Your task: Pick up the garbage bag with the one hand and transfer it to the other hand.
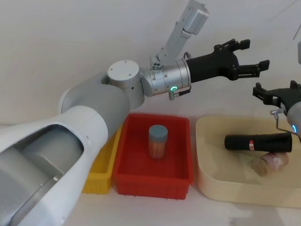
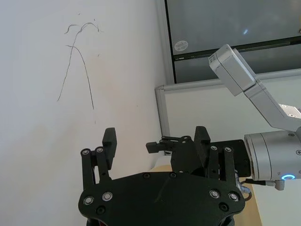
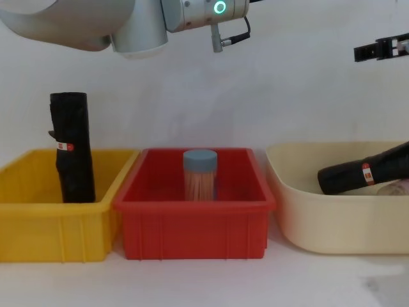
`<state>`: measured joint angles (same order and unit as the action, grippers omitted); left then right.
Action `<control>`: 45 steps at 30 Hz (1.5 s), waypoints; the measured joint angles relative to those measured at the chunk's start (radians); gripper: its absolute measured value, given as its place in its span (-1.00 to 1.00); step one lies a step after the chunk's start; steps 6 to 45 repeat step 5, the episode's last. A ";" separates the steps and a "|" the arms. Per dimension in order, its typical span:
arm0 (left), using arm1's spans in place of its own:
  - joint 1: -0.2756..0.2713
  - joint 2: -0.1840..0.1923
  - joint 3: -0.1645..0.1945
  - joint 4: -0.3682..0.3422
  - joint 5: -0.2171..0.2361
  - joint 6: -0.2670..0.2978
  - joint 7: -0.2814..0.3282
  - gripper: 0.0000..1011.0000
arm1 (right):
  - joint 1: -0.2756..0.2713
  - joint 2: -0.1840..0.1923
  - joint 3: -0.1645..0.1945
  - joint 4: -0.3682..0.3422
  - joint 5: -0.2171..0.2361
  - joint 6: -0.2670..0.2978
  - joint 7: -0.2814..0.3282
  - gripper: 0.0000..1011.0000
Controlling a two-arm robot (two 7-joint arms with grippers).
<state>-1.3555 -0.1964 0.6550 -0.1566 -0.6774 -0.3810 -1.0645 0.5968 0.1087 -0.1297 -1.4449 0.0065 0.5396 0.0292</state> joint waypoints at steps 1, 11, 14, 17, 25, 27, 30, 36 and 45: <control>0.000 0.000 0.000 0.000 0.000 0.000 0.000 0.98 | 0.000 0.000 0.000 0.000 0.000 0.000 0.000 0.98; 0.000 0.000 0.000 0.000 0.000 0.000 0.000 0.98 | 0.000 0.000 0.000 0.000 0.000 0.001 0.000 0.98; 0.000 0.000 0.000 0.000 0.000 0.000 0.000 0.98 | 0.000 0.000 0.000 0.000 0.000 0.001 0.000 0.98; 0.000 0.000 0.000 0.000 0.000 0.000 0.000 0.98 | 0.000 0.000 0.000 0.000 0.000 0.001 0.000 0.98; 0.000 0.000 0.000 0.000 0.000 0.000 0.000 0.98 | 0.000 0.000 0.000 0.000 0.000 0.001 0.000 0.98; 0.000 0.000 0.000 0.000 0.000 0.000 0.000 0.98 | 0.000 0.000 0.000 0.000 0.000 0.001 0.000 0.98; 0.000 0.000 0.000 0.000 0.000 0.000 0.000 0.98 | 0.000 0.000 0.000 0.000 0.000 0.001 0.000 0.98; 0.000 0.000 0.000 0.000 0.000 0.000 0.000 0.98 | 0.000 0.000 0.000 0.000 0.000 0.001 0.000 0.98; 0.000 0.000 0.000 0.000 0.000 0.000 0.000 0.98 | 0.000 0.000 0.000 0.000 0.000 0.001 0.000 0.98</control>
